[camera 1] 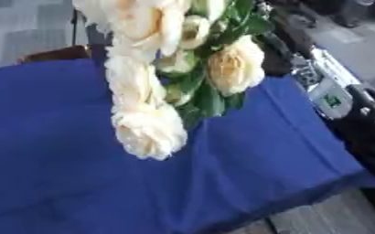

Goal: Arrange flowers into the vase.

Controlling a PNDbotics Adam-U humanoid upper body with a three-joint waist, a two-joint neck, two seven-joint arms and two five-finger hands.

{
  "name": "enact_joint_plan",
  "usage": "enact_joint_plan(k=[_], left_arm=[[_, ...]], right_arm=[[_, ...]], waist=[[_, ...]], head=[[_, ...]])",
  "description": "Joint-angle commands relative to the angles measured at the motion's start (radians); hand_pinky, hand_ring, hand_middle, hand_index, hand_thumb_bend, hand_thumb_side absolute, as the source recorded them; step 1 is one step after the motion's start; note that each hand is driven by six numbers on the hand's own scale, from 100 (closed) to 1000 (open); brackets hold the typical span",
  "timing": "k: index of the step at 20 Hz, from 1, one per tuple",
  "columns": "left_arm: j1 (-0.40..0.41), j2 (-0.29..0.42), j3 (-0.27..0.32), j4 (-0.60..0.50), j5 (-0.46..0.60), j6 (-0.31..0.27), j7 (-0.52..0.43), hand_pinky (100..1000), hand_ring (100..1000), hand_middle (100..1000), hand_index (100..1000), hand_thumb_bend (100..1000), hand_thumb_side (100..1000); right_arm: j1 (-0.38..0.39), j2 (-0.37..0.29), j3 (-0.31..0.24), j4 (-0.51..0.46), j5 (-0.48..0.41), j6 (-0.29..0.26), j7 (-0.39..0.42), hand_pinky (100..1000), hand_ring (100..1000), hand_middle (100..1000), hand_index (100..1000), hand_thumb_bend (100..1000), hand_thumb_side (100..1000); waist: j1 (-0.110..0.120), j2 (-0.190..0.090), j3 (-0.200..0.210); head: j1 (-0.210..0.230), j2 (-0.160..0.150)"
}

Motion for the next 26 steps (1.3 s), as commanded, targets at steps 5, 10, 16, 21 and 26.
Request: enact_joint_plan(k=[5,10,16,21,26], left_arm=[[-0.007,0.027,-0.002,-0.011,-0.003,-0.002,-0.007,392,570,611,768,632,649],[-0.013,0.025,-0.008,-0.011,-0.002,-0.002,-0.014,393,570,611,768,633,648],[-0.02,0.018,-0.016,-0.011,0.002,-0.002,-0.022,394,571,610,768,633,647],[-0.034,0.003,-0.029,-0.012,0.009,-0.002,-0.033,396,568,606,768,633,648],[-0.044,-0.006,-0.036,-0.011,0.014,-0.001,-0.04,397,567,604,768,632,647]], right_arm=[[-0.121,-0.056,-0.043,0.055,-0.12,0.017,-0.051,100,100,100,144,100,1000],[-0.18,-0.051,-0.05,0.08,-0.188,0.02,-0.054,100,100,100,145,100,1000],[-0.227,-0.03,-0.057,0.072,-0.244,0.028,-0.059,100,100,100,144,100,1000],[-0.29,-0.001,-0.08,0.062,-0.322,0.063,-0.063,100,100,100,146,100,1000],[-0.328,0.018,-0.099,0.055,-0.408,0.099,-0.055,100,100,100,149,100,1000]], waist=[[-0.03,-0.042,0.029],[-0.037,-0.051,0.064],[-0.043,-0.06,0.109],[-0.045,-0.063,0.17],[-0.039,-0.066,0.22]], head=[[-0.024,-0.016],[-0.037,-0.023],[-0.069,-0.028],[-0.133,-0.04],[-0.176,-0.049]])
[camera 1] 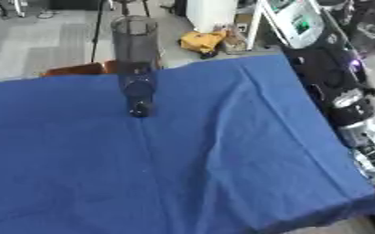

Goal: Arrange flowers into the vase.

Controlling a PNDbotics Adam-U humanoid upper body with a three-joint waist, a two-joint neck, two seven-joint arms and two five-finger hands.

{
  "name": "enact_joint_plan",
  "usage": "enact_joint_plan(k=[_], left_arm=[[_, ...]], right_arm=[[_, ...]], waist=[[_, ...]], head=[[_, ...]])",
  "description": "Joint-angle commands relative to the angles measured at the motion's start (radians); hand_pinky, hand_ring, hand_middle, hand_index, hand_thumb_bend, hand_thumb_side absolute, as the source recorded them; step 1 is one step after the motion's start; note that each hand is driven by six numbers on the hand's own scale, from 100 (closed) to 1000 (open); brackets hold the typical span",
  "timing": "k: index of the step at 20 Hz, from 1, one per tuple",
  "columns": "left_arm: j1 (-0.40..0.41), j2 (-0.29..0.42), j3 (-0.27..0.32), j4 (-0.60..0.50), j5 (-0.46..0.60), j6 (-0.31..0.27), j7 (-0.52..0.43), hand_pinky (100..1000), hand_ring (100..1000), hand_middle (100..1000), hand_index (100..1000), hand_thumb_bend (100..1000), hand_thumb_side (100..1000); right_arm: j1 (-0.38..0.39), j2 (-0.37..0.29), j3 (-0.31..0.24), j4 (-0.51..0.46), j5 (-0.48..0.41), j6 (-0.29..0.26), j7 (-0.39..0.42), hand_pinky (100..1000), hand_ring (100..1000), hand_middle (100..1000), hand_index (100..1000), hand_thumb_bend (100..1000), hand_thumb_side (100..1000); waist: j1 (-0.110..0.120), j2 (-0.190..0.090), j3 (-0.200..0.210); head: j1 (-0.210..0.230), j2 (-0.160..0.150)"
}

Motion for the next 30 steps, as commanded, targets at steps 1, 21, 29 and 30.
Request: enact_joint_plan(k=[1,21,29,30], left_arm=[[-0.019,0.003,-0.005,-0.012,0.006,0.0,-0.007,397,567,604,768,632,647],[-0.039,-0.024,-0.029,-0.01,0.024,0.003,-0.035,395,566,603,769,625,652],[-0.04,-0.03,-0.032,-0.011,0.027,0.003,-0.039,394,566,603,769,624,656],[-0.042,-0.032,-0.032,-0.012,0.028,0.002,-0.04,394,566,603,769,624,657]], right_arm=[[-0.033,-0.01,-0.026,-0.023,-0.064,0.024,0.006,100,100,100,150,100,1000],[-0.047,0.053,-0.055,-0.025,-0.317,0.081,0.112,100,100,100,162,100,1000],[-0.057,0.072,-0.045,-0.008,-0.338,0.084,0.139,100,100,100,166,100,1000],[-0.064,0.079,-0.041,-0.004,-0.342,0.085,0.15,100,100,100,167,100,1000]], waist=[[-0.004,-0.03,0.013],[0.046,-0.016,0.113],[0.05,-0.004,0.126],[0.05,0.001,0.13]], head=[[-0.024,-0.015],[-0.101,-0.043],[-0.119,-0.044],[-0.123,-0.044]])
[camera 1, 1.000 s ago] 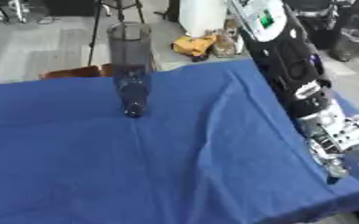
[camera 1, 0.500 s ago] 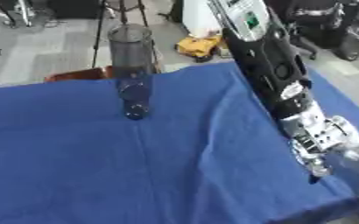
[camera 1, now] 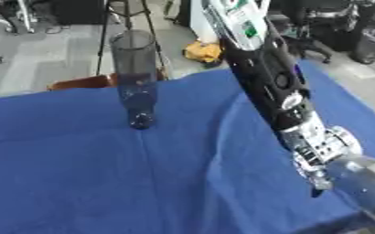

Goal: Arrange flowers into the vase.

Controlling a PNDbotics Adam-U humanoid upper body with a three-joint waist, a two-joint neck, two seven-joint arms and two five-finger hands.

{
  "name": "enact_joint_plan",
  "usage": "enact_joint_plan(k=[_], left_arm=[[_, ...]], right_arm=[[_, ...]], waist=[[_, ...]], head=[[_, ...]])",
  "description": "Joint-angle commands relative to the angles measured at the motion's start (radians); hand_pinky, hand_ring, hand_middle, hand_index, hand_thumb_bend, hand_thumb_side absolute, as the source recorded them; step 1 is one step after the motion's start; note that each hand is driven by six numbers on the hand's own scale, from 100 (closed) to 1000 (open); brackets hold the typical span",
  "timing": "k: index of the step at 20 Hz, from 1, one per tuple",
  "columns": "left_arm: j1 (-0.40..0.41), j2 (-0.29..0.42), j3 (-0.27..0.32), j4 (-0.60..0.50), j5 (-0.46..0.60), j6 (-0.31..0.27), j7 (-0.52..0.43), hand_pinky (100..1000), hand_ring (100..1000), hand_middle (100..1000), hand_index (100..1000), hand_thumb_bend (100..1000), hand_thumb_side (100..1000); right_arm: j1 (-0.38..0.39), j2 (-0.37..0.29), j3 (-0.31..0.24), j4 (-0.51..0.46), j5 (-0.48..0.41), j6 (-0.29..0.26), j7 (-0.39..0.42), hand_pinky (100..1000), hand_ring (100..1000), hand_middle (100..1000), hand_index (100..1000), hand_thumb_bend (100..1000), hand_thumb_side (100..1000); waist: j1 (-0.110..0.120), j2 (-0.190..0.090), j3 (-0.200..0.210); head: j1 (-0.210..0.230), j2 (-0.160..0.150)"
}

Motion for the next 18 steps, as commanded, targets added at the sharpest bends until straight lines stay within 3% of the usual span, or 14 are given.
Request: enact_joint_plan(k=[1,18], left_arm=[[-0.021,0.002,-0.002,-0.012,0.005,-0.002,-0.005,393,566,602,769,624,657],[-0.027,-0.006,-0.008,-0.013,0.011,-0.002,-0.012,392,566,601,769,619,664]], right_arm=[[-0.035,0.001,0.003,0.005,-0.016,0.002,0.027,100,100,100,167,100,1000],[-0.055,0.042,0.03,0.028,-0.051,-0.05,0.079,100,100,100,168,100,1000]], waist=[[0.016,0.004,0.006],[0.014,0.024,0.025]], head=[[-0.016,-0.01],[-0.028,-0.034]])
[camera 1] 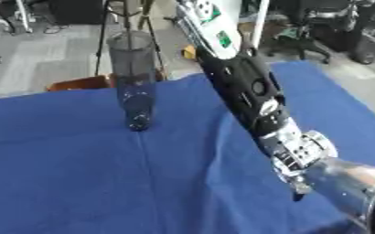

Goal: Arrange flowers into the vase.

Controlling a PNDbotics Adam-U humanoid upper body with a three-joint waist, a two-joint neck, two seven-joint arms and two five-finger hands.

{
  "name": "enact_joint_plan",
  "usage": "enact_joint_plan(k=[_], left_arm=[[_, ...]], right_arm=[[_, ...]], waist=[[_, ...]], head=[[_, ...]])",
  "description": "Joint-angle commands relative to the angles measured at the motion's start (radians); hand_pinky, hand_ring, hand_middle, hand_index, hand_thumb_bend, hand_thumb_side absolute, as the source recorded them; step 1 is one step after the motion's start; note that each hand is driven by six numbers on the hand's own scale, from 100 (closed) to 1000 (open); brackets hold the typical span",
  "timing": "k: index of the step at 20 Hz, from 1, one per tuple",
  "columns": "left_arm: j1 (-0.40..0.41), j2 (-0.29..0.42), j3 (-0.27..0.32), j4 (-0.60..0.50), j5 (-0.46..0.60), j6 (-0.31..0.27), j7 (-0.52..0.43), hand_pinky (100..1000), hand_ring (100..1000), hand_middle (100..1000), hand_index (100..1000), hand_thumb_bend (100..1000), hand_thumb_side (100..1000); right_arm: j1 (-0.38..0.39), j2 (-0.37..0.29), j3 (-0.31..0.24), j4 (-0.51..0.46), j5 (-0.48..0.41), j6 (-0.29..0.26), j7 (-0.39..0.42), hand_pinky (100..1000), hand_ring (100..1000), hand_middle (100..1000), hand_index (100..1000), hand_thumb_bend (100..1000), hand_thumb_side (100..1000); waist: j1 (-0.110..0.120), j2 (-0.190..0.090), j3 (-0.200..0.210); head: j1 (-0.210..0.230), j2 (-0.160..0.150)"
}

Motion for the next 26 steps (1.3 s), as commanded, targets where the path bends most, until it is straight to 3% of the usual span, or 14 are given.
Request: enact_joint_plan(k=[1,26], left_arm=[[-0.019,0.002,-0.002,-0.013,0.006,-0.003,-0.004,392,566,601,769,619,665],[-0.022,0.001,-0.004,-0.013,0.009,-0.003,-0.005,389,566,600,768,608,679]], right_arm=[[-0.026,-0.007,0.001,0.003,-0.015,-0.015,0.013,100,100,100,168,100,1000],[-0.003,-0.003,0.027,0.107,0.135,-0.171,0.041,100,100,100,169,100,1000]], waist=[[0.012,0.004,0.003],[0.006,0.03,-0.001]], head=[[-0.002,-0.015],[-0.011,-0.033]])
